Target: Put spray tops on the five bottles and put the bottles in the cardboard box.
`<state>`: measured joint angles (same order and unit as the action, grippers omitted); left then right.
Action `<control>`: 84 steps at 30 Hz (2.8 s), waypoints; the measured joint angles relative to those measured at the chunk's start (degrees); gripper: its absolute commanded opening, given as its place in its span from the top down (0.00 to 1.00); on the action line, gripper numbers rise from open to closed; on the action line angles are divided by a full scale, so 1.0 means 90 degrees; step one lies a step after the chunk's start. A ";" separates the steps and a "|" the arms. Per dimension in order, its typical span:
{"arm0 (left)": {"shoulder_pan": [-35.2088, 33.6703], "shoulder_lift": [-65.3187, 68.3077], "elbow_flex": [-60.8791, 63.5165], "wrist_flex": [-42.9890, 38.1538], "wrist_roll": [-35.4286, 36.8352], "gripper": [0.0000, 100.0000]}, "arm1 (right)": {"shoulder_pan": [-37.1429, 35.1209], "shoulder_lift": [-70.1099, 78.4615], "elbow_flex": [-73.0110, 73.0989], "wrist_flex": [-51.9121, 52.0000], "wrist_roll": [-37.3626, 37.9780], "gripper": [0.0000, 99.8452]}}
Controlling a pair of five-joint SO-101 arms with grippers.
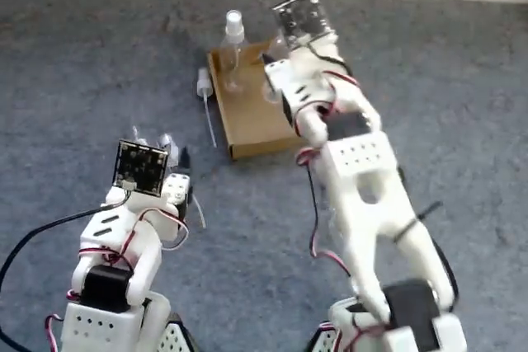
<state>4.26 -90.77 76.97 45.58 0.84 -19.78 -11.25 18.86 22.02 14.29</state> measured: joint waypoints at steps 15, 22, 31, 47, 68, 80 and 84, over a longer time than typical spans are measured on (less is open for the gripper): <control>-0.0596 0.0000 0.0000 -0.0313 0.0176 0.99 | -0.0733 0.1543 0.0195 -0.1661 -0.0098 1.00; -0.0596 0.0000 0.0000 -0.0313 0.0176 0.99 | -0.0723 0.2198 0.0215 -0.1963 -0.0117 1.00; -0.0586 0.0000 0.0000 -0.0332 0.0176 0.99 | -0.0723 0.2266 0.0205 -0.2042 -0.0117 0.99; -0.0586 0.0000 0.0000 -0.0342 0.0176 0.99 | -0.0918 0.2276 0.0205 -0.2042 -0.0117 0.83; -0.0586 0.0000 0.0000 -0.0342 0.0176 0.99 | -0.0977 0.2276 0.0029 -0.1524 -0.0127 0.74; -0.0586 0.0000 0.0000 -0.0342 0.0176 0.99 | -0.0977 0.2286 -0.1260 -0.0225 -0.0127 0.74; -0.0586 0.0000 0.0000 -0.0342 0.0176 0.99 | -0.0977 0.2286 -0.1856 0.0342 -0.0127 0.74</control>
<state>-1.01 -90.77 76.97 42.51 2.42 -28.57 9.32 2.15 25.10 13.14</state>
